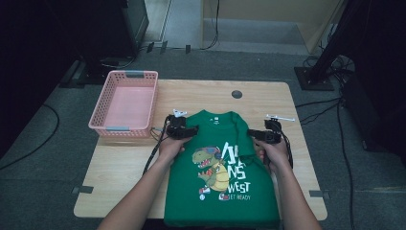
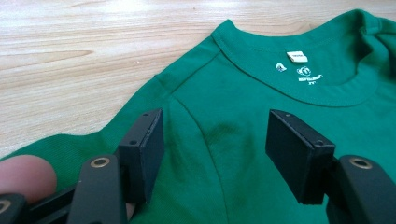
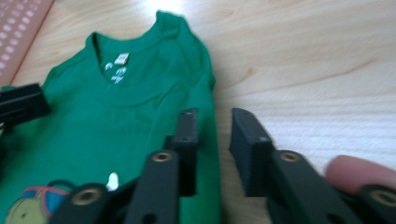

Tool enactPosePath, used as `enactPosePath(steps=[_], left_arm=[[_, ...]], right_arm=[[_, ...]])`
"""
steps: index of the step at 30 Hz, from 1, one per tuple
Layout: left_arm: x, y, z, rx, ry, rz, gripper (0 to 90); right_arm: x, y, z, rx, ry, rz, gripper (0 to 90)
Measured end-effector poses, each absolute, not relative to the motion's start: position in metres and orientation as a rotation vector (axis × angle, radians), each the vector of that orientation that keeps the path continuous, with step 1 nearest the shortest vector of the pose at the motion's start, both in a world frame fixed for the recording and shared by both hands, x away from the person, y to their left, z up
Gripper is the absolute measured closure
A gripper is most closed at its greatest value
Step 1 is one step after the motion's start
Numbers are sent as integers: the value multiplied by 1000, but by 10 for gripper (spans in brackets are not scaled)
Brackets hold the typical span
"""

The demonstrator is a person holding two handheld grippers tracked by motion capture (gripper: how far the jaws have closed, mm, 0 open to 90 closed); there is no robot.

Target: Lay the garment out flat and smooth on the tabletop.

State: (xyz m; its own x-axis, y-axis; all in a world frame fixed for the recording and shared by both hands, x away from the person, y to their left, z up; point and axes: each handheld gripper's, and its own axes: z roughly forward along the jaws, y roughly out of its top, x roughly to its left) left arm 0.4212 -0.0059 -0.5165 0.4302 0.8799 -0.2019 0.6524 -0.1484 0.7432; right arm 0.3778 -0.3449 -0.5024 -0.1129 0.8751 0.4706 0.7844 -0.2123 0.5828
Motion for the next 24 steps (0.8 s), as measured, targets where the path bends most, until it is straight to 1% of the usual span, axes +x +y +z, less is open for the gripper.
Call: enactPosePath(steps=[3, 9, 13, 14, 18, 20, 21, 22, 23, 24], left_arm=[[421, -6, -517, 1891, 1287, 365, 386], [422, -4, -518, 1879, 1278, 355, 388], [422, -4, -518, 1885, 1267, 362, 391], [421, -4, -518, 1888, 1266, 364, 393], [422, -3, -518, 1888, 1272, 363, 420], [422, -3, -518, 1887, 1271, 362, 420], [422, -3, -518, 1890, 1269, 364, 419], [422, -3, -518, 1891, 1268, 366, 419], [422, -3, -518, 1891, 1267, 365, 418], [422, -3, -518, 1889, 1268, 364, 418]], right_arm=[[377, -346, -501, 1995, 1913, 1223, 900], [379, -351, -490, 1860, 1871, 1080, 900], [386, -351, -481, 1727, 1859, 938, 900], [390, -349, -478, 1665, 1858, 854, 900], [402, -345, -481, 1505, 1860, 603, 900], [407, -344, -484, 1476, 1842, 557, 900], [408, -343, -485, 1460, 1804, 520, 858], [409, -344, -485, 1467, 1773, 522, 773], [409, -346, -483, 1491, 1745, 574, 720], [407, -347, -480, 1544, 1704, 631, 736]])
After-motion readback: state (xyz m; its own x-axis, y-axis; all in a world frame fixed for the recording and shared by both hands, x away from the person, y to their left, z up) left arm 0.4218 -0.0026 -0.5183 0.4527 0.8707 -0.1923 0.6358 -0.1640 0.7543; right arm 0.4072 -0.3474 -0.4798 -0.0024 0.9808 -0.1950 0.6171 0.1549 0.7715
